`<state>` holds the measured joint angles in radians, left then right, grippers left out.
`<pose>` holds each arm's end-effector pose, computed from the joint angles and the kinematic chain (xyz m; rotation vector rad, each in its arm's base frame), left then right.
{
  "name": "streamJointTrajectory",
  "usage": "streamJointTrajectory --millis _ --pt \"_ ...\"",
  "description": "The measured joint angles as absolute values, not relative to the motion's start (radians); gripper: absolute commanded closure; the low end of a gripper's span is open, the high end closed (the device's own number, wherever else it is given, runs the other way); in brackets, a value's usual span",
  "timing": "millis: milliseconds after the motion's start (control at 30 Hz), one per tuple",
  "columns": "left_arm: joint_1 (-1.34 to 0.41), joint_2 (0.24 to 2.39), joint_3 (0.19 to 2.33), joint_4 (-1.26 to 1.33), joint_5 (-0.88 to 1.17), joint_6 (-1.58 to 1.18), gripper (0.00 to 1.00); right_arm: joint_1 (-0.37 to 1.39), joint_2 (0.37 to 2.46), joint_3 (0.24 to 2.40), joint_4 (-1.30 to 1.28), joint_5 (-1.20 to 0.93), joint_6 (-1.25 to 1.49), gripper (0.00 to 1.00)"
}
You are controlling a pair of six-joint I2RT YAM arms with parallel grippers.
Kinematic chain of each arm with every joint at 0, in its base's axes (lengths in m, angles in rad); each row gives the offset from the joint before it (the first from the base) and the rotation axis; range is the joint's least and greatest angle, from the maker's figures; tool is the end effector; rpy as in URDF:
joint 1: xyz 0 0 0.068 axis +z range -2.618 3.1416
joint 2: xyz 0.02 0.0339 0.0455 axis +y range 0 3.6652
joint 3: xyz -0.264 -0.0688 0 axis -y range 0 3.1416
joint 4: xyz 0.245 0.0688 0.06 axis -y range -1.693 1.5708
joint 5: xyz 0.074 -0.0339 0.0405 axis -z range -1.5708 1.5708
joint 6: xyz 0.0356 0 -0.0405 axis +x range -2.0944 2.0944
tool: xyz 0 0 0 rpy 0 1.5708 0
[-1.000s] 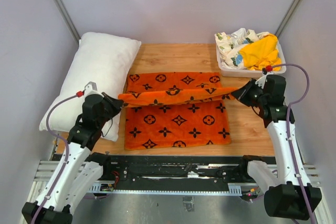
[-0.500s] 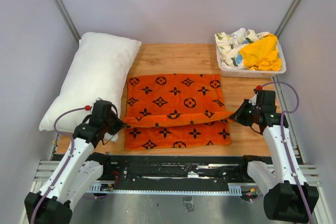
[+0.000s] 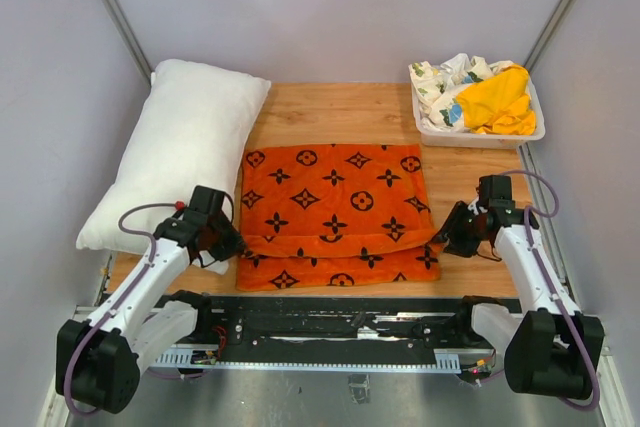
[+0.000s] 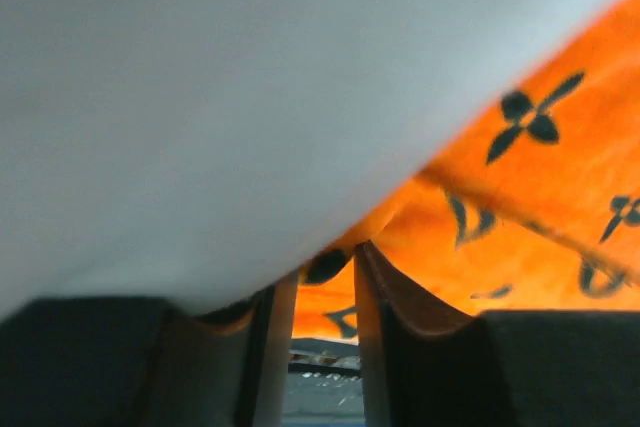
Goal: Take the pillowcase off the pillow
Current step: Fold the pillowcase at the center of the board.
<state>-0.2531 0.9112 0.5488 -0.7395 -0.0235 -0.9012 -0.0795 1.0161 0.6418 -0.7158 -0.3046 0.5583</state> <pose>0.1533 -0.0388 0.1936 -0.8725 2.5735 -0.3274 0.1811 -0.0037 0.2085 0.7481 2.5888 0.5580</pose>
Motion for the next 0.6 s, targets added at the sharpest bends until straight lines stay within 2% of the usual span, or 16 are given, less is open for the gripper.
streamJointTrajectory --millis 33,67,300,467,600 --pt "-0.253 0.913 0.55 -0.737 -0.014 -0.888 0.11 -0.081 1.021 0.642 -0.72 -0.298 0.56 0.16" --pt "-0.253 0.916 0.551 -0.735 -0.002 -0.869 0.02 -0.083 1.025 0.642 -0.724 -0.288 0.564 0.03" --pt "-0.256 0.955 0.647 -0.756 0.06 -0.744 0.01 -0.083 1.012 0.688 -0.771 -0.208 0.561 0.01" --pt "-0.26 1.024 0.862 -0.698 0.073 -0.626 0.02 -0.058 0.971 0.826 -0.736 -0.135 0.556 0.01" --pt "-0.299 1.174 1.034 -0.577 0.063 -0.563 0.04 0.068 1.054 0.951 -0.644 -0.085 0.544 0.0"
